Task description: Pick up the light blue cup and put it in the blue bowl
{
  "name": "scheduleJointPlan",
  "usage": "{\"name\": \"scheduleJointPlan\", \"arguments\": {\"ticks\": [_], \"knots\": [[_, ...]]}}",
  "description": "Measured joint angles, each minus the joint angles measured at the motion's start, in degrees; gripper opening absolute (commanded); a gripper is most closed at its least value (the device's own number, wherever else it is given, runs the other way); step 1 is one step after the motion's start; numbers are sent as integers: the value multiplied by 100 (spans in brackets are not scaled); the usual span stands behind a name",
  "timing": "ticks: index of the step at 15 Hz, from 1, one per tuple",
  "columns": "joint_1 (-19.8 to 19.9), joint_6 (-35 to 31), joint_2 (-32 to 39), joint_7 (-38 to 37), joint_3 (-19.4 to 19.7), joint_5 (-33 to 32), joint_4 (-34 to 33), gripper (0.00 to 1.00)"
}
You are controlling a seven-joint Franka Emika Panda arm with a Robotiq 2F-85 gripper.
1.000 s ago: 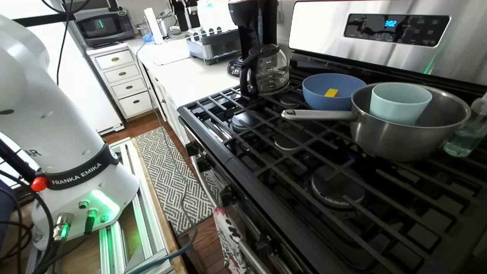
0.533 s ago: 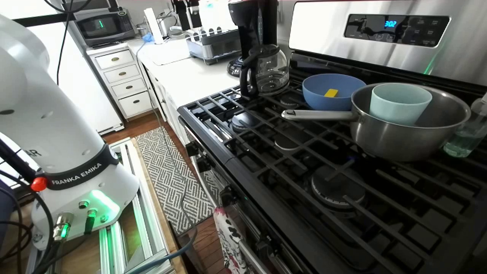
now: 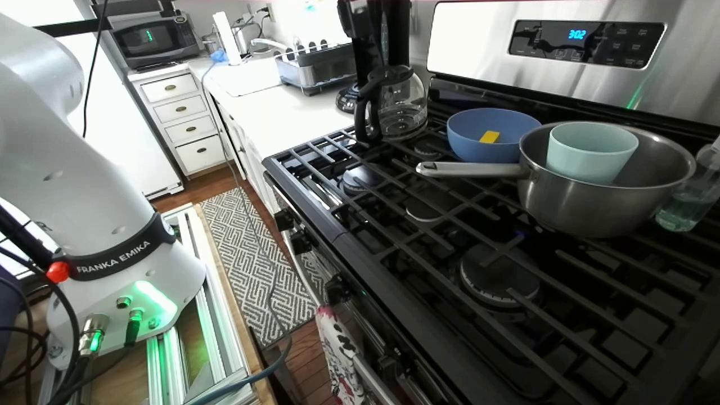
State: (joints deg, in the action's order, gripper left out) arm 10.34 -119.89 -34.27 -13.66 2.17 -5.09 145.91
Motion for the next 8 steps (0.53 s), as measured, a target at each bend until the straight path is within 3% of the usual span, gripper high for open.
{"name": "scheduleJointPlan", "arguments": {"ticks": [3,8], "knots": [[534,-519,561,-92,212,-332,-351,100],[591,-84,1932,363,398,-627,-1596,100]]}}
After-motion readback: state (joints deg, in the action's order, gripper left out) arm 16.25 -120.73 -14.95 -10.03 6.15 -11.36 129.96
